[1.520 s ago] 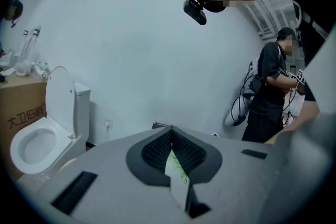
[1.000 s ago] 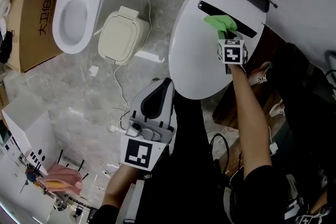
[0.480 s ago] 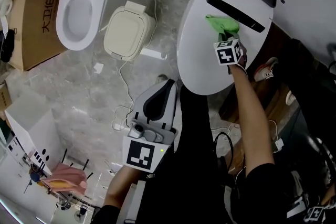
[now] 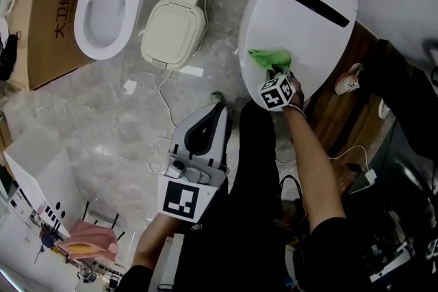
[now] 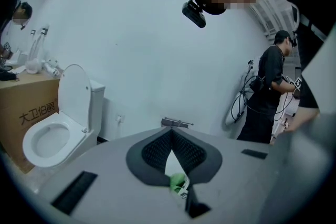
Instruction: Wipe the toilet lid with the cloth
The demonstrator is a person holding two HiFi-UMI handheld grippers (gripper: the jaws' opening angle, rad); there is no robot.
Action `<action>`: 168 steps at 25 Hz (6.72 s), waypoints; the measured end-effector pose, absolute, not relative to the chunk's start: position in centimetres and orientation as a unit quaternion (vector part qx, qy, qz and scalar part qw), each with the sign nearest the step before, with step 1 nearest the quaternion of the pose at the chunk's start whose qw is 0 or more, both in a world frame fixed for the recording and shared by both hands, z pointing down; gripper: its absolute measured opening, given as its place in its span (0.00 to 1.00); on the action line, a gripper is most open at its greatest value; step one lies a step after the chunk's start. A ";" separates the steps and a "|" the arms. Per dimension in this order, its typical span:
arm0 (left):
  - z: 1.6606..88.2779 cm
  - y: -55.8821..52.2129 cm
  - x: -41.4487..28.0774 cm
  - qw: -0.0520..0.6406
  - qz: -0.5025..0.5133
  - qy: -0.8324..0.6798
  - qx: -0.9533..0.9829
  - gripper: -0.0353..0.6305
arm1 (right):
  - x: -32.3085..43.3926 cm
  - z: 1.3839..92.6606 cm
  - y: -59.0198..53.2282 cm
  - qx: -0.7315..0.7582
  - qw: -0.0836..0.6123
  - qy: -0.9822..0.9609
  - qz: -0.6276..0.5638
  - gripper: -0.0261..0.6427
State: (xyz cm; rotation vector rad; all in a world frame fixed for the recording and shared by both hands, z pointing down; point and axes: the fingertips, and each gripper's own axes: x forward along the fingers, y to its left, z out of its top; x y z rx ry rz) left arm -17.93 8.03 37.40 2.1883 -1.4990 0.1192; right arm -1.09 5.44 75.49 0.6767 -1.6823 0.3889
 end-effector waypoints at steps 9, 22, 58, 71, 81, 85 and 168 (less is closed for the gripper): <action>38.0 11.9 -20.8 0.241 0.048 -0.553 0.796 0.06 | -5.5 77.2 15.1 0.266 0.610 -0.723 0.187 0.11; 37.7 13.9 -17.5 0.237 0.048 -0.584 0.775 0.06 | -8.2 73.1 20.3 0.199 0.505 -0.773 0.329 0.11; 37.6 -7.8 -21.4 0.247 0.033 -0.557 0.792 0.06 | -1.5 65.1 -28.4 0.525 0.361 -0.712 0.295 0.11; 40.2 -9.4 -23.1 0.264 0.047 -0.544 0.795 0.06 | -5.7 69.2 -29.2 0.450 0.447 -0.708 0.310 0.11; 39.8 -7.4 -23.1 0.256 0.045 -0.552 0.793 0.06 | -6.8 71.1 -23.4 0.382 0.494 -0.735 0.263 0.11; 39.3 -5.6 -22.5 0.252 0.036 -0.561 0.787 0.06 | -6.4 71.7 -19.7 0.361 0.501 -0.744 0.252 0.11; 3.4 18.2 -7.8 0.064 -0.019 -0.444 0.893 0.06 | 7.9 8.9 20.7 0.596 0.051 -0.792 0.126 0.11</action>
